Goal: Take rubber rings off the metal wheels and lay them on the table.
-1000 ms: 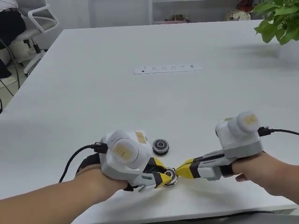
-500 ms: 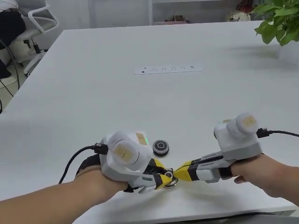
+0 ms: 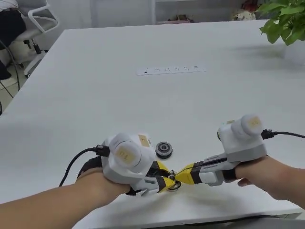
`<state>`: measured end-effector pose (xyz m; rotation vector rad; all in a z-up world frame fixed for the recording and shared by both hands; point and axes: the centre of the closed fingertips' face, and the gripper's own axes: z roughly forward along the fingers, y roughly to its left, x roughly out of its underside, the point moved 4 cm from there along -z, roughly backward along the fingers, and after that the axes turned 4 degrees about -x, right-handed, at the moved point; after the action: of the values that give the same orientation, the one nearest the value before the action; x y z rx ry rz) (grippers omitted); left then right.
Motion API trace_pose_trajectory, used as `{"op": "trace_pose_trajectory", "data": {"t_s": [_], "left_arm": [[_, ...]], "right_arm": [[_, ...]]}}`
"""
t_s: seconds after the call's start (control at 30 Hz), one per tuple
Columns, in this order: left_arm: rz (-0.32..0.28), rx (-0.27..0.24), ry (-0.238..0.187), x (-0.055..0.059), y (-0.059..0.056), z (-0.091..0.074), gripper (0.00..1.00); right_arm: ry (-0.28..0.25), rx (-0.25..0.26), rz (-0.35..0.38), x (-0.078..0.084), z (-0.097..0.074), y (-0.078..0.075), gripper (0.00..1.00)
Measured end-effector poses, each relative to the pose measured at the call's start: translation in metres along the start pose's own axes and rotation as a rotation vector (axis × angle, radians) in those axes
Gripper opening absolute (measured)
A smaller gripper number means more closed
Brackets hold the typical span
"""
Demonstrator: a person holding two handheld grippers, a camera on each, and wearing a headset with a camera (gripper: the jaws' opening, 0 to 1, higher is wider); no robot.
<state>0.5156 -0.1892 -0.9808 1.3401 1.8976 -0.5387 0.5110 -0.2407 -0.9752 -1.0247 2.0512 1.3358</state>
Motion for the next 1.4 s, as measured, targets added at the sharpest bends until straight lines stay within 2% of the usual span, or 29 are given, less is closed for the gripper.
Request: {"op": "trace_pose_trajectory", "data": {"t_s": [0.03,0.07,0.33,0.77,1.0,1.4], "left_arm": [[0.000,0.000,0.000,0.000,0.000,0.000,0.12],[-0.002,-0.001,0.001,0.001,0.000,0.000,0.12],[0.001,0.002,-0.001,0.001,-0.001,0.001,0.12],[0.013,0.019,0.004,-0.002,-0.001,0.000,0.14],[0.002,0.045,-0.018,-0.009,-0.002,-0.011,0.13],[-0.032,0.044,-0.083,-0.020,0.002,-0.039,0.22]], "right_arm": [[0.019,0.027,-0.018,0.002,0.001,0.000,0.00],[0.025,0.020,-0.036,0.002,0.001,0.000,0.00],[0.010,0.073,-0.018,0.004,-0.007,-0.014,0.00],[0.007,0.097,-0.014,0.002,-0.010,-0.018,0.00],[-0.010,0.088,-0.012,-0.002,-0.011,-0.015,0.00],[-0.047,0.078,-0.016,-0.013,-0.014,-0.001,0.00]]}}
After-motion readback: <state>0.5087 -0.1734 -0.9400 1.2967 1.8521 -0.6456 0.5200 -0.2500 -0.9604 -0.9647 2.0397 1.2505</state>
